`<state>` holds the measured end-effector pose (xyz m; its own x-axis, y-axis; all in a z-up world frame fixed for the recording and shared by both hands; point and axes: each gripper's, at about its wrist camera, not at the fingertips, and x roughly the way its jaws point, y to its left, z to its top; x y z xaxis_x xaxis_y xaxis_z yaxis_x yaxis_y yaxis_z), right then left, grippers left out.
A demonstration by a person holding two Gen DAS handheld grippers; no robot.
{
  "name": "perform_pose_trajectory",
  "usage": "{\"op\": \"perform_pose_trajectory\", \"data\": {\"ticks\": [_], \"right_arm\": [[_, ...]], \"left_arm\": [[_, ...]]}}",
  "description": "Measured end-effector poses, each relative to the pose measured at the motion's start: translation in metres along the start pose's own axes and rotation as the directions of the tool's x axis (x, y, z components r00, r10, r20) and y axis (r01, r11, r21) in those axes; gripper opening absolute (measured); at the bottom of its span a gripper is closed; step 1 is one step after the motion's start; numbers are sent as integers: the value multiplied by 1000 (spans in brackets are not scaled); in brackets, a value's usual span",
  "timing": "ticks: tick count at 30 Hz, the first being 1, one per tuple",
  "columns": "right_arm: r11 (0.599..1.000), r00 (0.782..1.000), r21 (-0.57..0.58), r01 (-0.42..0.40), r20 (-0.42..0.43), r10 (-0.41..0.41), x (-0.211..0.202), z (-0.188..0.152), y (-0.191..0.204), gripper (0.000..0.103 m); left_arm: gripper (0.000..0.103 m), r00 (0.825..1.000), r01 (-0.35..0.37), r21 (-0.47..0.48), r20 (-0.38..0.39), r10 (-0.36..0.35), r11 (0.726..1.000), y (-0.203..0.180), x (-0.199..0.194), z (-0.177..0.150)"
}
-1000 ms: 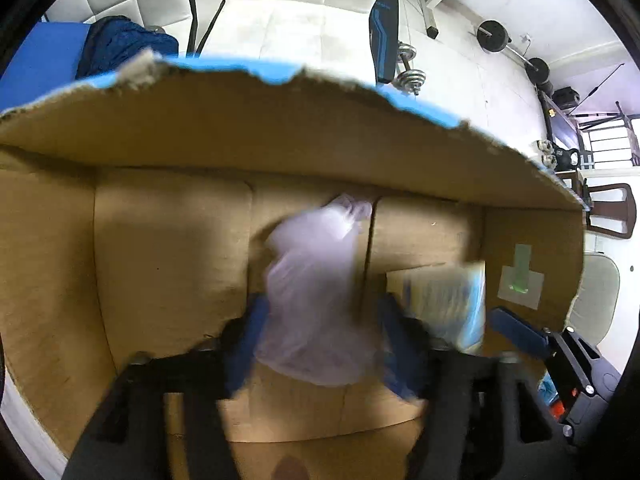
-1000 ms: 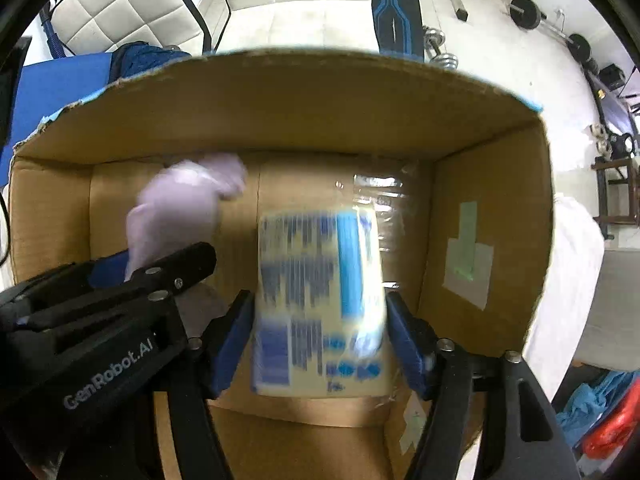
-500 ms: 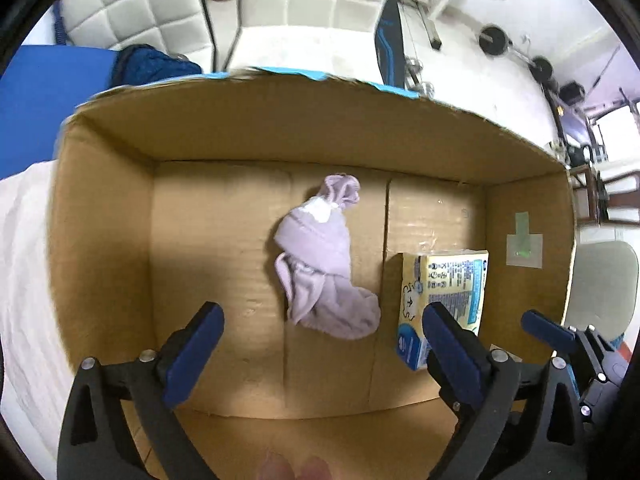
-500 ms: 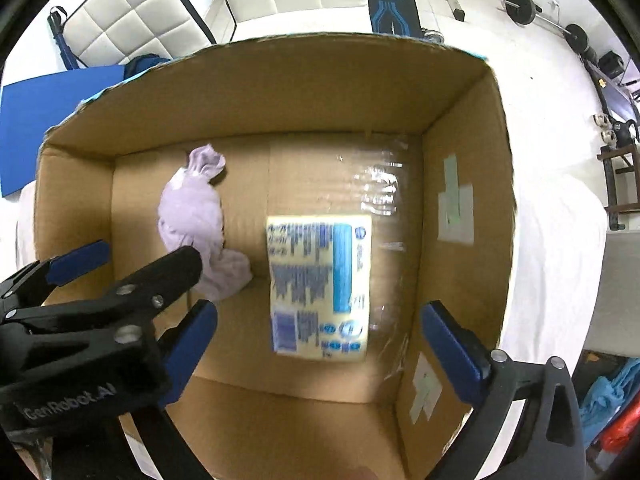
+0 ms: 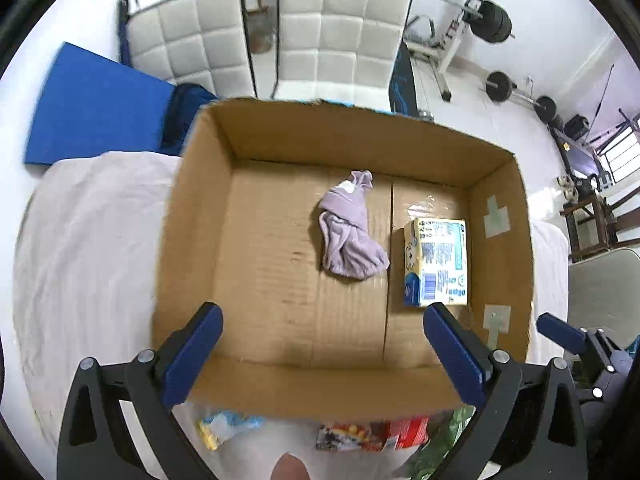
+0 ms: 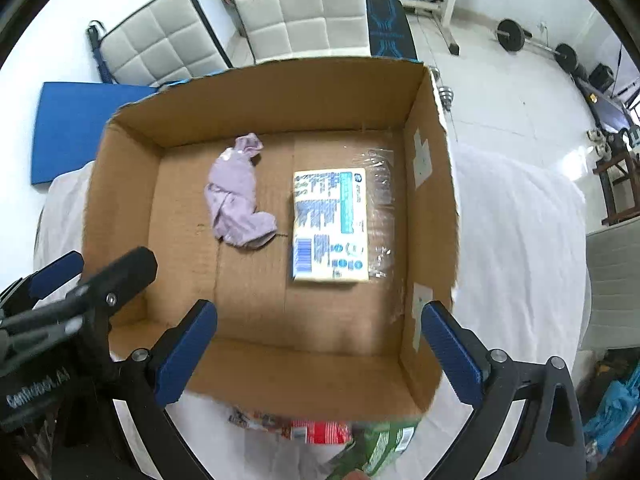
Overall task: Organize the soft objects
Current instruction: 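Open both tools and lift them out of the cardboard box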
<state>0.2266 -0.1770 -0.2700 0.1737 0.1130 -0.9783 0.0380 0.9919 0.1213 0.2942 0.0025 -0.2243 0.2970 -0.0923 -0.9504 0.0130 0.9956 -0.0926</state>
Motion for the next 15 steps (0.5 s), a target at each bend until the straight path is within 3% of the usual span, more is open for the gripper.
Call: {"op": "perform_pose_trajectory", "data": {"ticks": [8,15], "right_arm": [[1000,992,-13,16,129,-14,-65,-37,10,103],[999,989,44,-24,149,18,-106,-73,10,103]], "left_arm": [[103,992,13,20,123,-16,1000,8,-58,-24],[103,991,30,87,131,-41,996,23,-85,-47]]}}
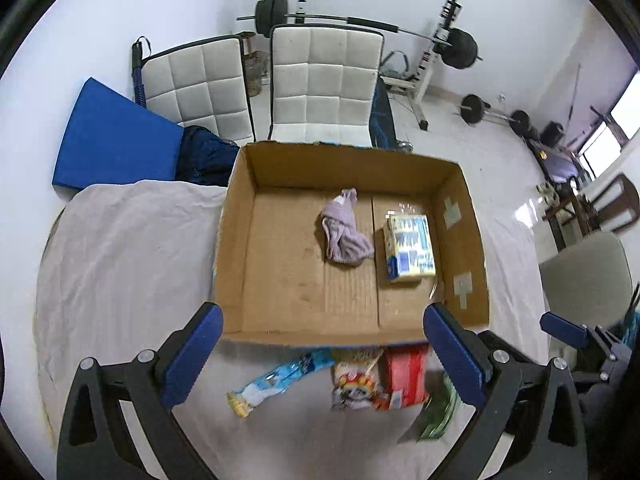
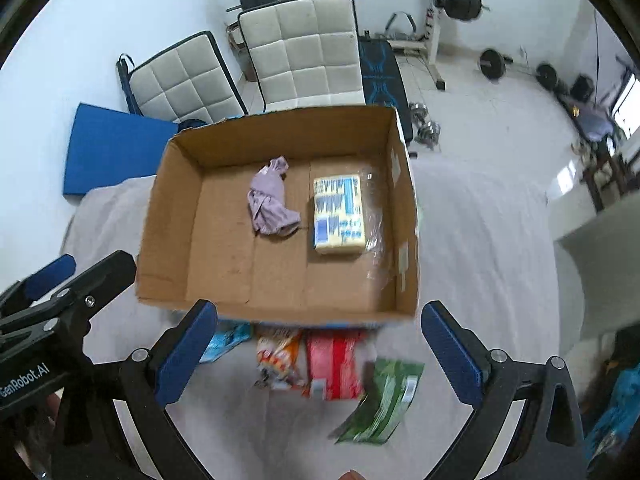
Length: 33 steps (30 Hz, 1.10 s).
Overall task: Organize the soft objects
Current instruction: 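Open both tools and lift them out of the cardboard box, then grasp the orange seed bag with the left tool while the right tool grasps the green bag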
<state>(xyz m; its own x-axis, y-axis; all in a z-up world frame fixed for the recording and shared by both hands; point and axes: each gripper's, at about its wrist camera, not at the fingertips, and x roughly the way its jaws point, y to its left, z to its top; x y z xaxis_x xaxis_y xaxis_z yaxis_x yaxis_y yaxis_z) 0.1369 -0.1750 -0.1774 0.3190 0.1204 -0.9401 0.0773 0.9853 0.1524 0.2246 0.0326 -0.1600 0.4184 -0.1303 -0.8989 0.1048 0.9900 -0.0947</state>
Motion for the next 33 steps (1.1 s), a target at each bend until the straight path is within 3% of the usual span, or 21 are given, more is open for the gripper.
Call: {"op": "perform_pose_trajectory", "data": {"ticks": [6,11,13,17,20,22,24,25,26,27,29,33], "right_arm": [[993,991,109,33,-131,-18,18,-44,-36,103],[982,957,159,104,-286,-55,72,-84,-68,103],[975,937,172,139,-341,-74,95,-100,-78,103],[962,912,229,146,-408,-42,135,-124,-93,103],[951,895,279,135,-446,4,162,-137,-100,101],[939,887,318,131,-460,32,177,-142,-105,93],[927,874,349,137,-482,53,188,-148,-109,78],[917,873,379,122,-481,82,192,-152,-112,77],[913,875,389,123,-477,85,191,-155,-113,70],[914,879,382,137,-473,65,189,-155,-113,55],[921,885,361,146,-463,41,183,-160,-115,54],[920,880,370,130,-471,65,183,-170,-123,53]], "left_arm": [[103,996,-57,124,-60,65,991,17,20,-30],[103,974,-103,225,-176,144,969,21,73,-57],[103,963,-81,229,-234,136,970,20,96,-68],[103,940,-18,184,-330,79,983,5,131,-79],[103,904,37,121,-427,18,992,-11,167,-90],[103,880,71,74,-475,-27,995,-18,186,-94],[103,857,79,12,-512,-62,997,-20,205,-97],[103,849,81,-18,-523,-78,997,-20,213,-98],[103,843,79,-43,-530,-90,996,-20,221,-98],[103,838,72,-76,-536,-102,995,-20,231,-98],[102,836,79,-125,-533,-134,989,-22,241,-96],[98,861,29,-153,-499,-102,988,-27,248,-94]]}}
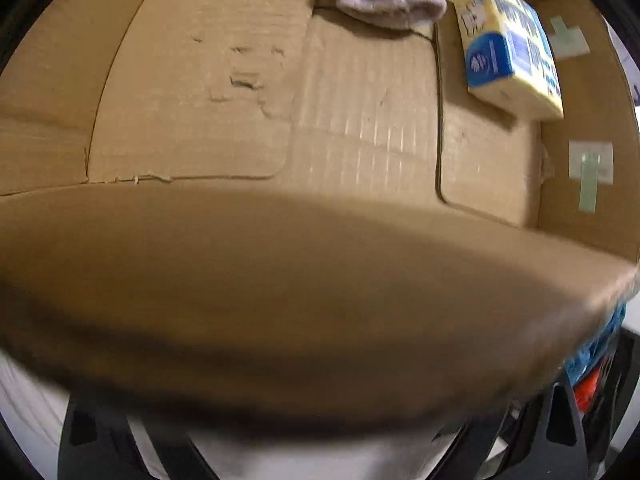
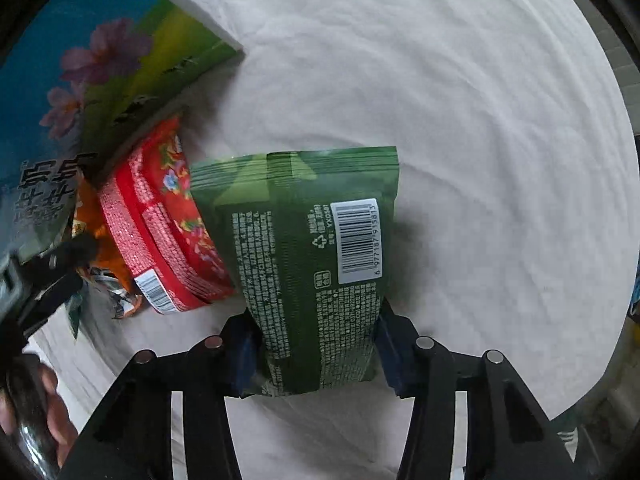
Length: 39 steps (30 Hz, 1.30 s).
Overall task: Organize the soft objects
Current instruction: 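Grasp the orange seed bag with the left tool while the right tool grasps the green bag, then carry the orange bag with the left tool into the box while the right tool carries the green bag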
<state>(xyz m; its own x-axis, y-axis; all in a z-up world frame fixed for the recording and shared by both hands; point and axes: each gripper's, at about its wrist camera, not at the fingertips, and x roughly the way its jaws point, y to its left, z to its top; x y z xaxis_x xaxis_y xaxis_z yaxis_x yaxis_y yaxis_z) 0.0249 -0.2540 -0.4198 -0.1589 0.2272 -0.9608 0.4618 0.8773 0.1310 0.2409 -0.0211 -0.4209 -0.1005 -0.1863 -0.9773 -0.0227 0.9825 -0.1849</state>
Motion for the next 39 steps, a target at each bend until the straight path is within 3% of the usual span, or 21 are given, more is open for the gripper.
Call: {"op": "perform_pose_trajectory", "data": {"ticks": [2,6,8,18,21,23,25,29,30,34,36,39], "right_arm": [[1000,1000,-3,-4,-4,4,3,0,-2,53],[1000,1000,-19,16,-8,-17,0,1,1,52],[999,999,-36,31,-9,-31,0,8,8,51],[969,988,-209,131,-54,-145,7,-24,26,49],[959,983,-233,162,-50,-178,11,-28,24,50],[958,982,-239,161,-56,-179,15,-26,25,50],[956,982,-247,158,-60,-177,15,-23,28,50],[957,987,-254,140,-47,-157,6,-19,31,50],[960,989,-249,128,-46,-144,3,-18,28,50],[972,993,-215,95,-54,-109,-3,-9,15,50],[977,994,-195,80,-58,-93,-3,-2,12,50],[981,996,-182,67,-45,-76,-6,8,8,49]], "left_arm": [[92,1000,-15,1,11,15,1000,-3,1,-1],[69,997,-79,83,29,77,993,-15,6,-10],[51,993,-113,135,47,108,984,-23,7,-21],[51,988,-148,137,-24,153,979,7,23,-116],[57,994,-102,121,-14,104,987,12,28,-131],[73,998,-58,113,-32,62,992,10,33,-129],[74,998,-30,84,-52,35,996,13,36,-129],[74,988,130,-24,-77,-132,991,34,35,-123],[74,986,144,-35,-77,-146,989,38,36,-123],[74,987,149,-53,-52,-152,987,58,37,-120],[71,993,111,-25,-45,-112,994,55,33,-121],[55,1000,18,18,-15,-18,1000,34,33,-129]]}}
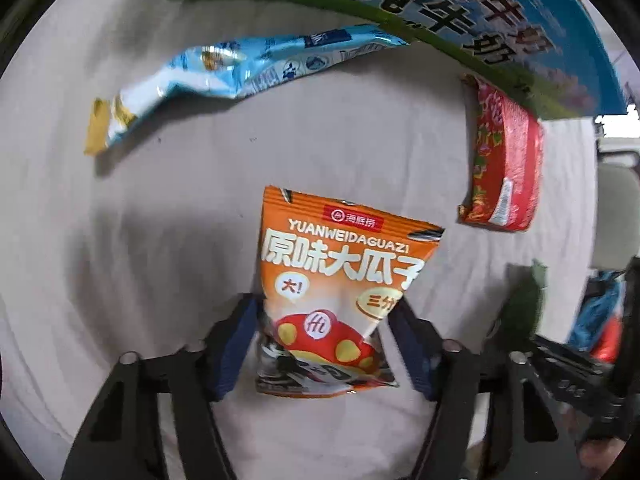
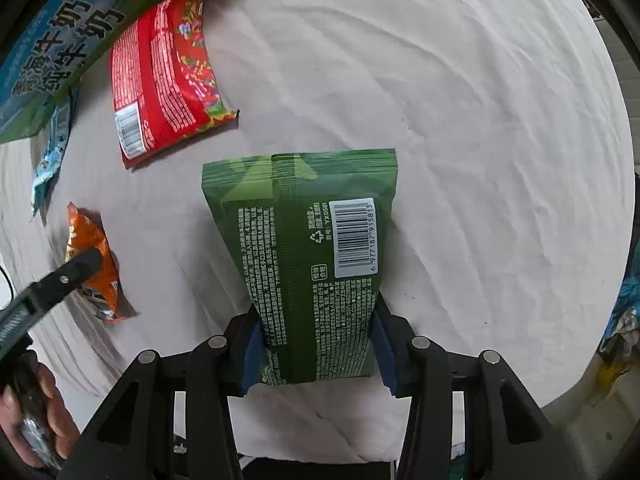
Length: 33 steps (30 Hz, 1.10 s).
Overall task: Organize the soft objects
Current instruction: 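Carry the orange bag with the left tool into the box while the right tool carries the green bag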
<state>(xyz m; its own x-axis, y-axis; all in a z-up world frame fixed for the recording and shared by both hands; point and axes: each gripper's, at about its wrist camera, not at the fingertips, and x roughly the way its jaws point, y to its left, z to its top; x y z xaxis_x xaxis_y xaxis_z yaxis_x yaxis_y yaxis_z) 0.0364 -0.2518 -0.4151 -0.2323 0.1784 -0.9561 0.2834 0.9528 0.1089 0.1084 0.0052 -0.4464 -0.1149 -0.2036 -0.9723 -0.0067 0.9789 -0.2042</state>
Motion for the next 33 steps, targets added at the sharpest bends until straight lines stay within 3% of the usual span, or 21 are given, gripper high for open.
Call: {"op": "perform_pose_trajectory", "data": {"ticks": [1,4,10,17,26,33], "right_arm": [[1000,1000,3,0,4,0,0,0,-1,49],[1000,1000,-3,12,14,-12,-2,-8,-1,47],[999,999,-30,19,43,-18,-6,-22,17,44],[994,991,-108,17,131,-2,-42,-38,44,42],[980,964,-200,-14,257,67,-115,-60,70,41],[969,941,-238,-59,312,134,-169,-59,88,41]], "left_arm": [[48,1000,-25,15,9,25,1000,-3,0,-1],[44,999,-49,25,18,49,998,-9,3,-3],[42,995,-81,18,62,80,997,-16,-23,-8],[42,961,-163,76,240,140,984,-48,-81,-31],[42,908,-144,115,410,85,983,-67,-177,-35],[42,886,-58,100,463,5,993,-50,-245,-11]]}}
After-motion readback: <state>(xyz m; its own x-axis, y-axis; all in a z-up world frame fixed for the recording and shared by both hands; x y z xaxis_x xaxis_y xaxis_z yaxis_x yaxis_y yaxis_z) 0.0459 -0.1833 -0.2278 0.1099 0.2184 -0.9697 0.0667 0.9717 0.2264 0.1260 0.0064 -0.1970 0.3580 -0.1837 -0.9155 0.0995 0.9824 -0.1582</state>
